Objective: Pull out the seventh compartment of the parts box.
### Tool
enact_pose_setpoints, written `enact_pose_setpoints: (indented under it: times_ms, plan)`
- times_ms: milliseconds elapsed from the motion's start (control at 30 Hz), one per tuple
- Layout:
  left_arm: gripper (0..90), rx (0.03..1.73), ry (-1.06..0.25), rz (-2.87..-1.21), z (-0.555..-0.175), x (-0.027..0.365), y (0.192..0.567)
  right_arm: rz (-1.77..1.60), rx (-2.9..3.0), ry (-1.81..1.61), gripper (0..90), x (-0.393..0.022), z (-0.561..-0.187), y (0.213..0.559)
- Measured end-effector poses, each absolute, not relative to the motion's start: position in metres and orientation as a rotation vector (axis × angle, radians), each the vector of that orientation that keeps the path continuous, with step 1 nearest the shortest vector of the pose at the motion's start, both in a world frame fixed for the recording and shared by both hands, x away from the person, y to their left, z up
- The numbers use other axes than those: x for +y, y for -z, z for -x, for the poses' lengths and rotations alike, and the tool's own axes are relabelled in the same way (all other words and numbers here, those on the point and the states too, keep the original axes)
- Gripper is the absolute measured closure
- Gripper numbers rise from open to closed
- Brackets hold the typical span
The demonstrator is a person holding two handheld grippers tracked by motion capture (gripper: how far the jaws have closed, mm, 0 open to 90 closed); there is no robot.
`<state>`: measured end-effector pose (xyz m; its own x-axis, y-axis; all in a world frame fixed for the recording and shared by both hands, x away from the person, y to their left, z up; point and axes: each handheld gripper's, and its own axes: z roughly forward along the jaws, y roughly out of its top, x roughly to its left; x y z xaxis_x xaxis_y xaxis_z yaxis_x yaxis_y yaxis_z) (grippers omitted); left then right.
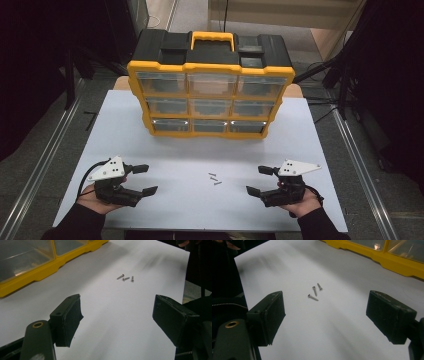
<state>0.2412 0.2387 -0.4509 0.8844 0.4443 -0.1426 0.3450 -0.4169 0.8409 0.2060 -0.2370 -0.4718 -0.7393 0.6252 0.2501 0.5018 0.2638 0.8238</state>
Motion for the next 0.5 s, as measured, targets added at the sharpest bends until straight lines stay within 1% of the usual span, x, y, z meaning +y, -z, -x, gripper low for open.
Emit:
enact_pose_setpoints:
  times_ms: [500]
  plan:
    - [22.9,0.575,-0.119,-2.050,-0.2415,0.2382,0.4516,-1.085,2.407,-1.465,16.6,-0.2348,-0.2068,0.4733]
